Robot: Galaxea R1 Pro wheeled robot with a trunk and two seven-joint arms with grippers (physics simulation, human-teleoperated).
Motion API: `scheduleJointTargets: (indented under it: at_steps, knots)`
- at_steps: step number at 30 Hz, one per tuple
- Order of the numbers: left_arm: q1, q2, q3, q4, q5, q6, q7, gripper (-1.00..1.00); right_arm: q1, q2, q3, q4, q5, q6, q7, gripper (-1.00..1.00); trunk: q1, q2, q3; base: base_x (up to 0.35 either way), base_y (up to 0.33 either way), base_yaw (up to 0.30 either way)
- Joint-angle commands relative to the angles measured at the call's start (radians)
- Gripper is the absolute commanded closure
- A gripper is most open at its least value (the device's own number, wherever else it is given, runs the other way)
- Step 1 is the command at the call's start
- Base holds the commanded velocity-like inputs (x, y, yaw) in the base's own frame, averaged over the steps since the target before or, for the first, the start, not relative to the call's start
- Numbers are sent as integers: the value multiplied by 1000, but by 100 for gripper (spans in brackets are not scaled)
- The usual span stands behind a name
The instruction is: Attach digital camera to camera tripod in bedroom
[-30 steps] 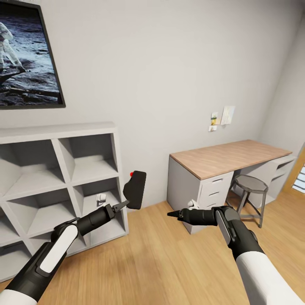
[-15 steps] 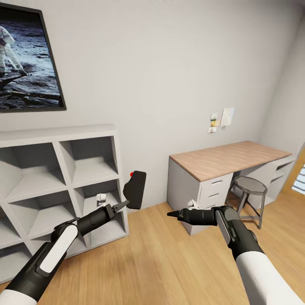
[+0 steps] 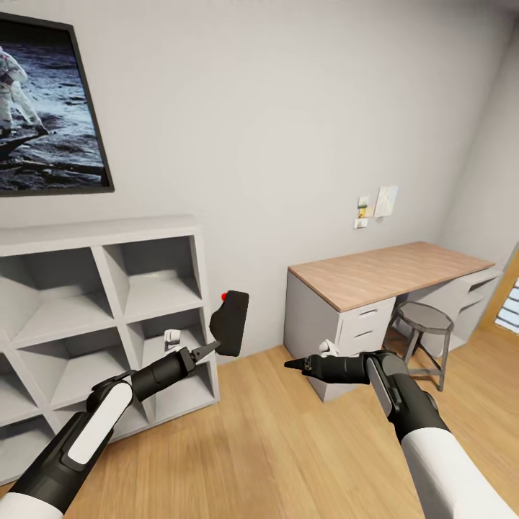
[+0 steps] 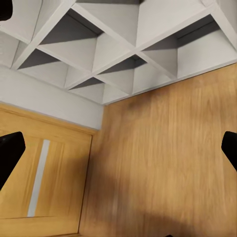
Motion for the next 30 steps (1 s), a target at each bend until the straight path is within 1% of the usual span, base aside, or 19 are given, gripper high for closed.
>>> scheduleJointTargets:
  at_steps: [1,20,30]
  knots:
    - [-1,1,-1,0,9,6,-1,100,0,0,-1,0,-5,8,-1,-100,-4,6,2,0,0,0]
    - [-1,1,-1,2,9,6,0,100,-1,0,-1,0,-5,8,-1,-100,-77,139,61,0,0,0]
    - [-1,0,0,20,10,6,1,100,0,0,-1,0,-5,8,-1,-100,-115,209,93,0,0,0]
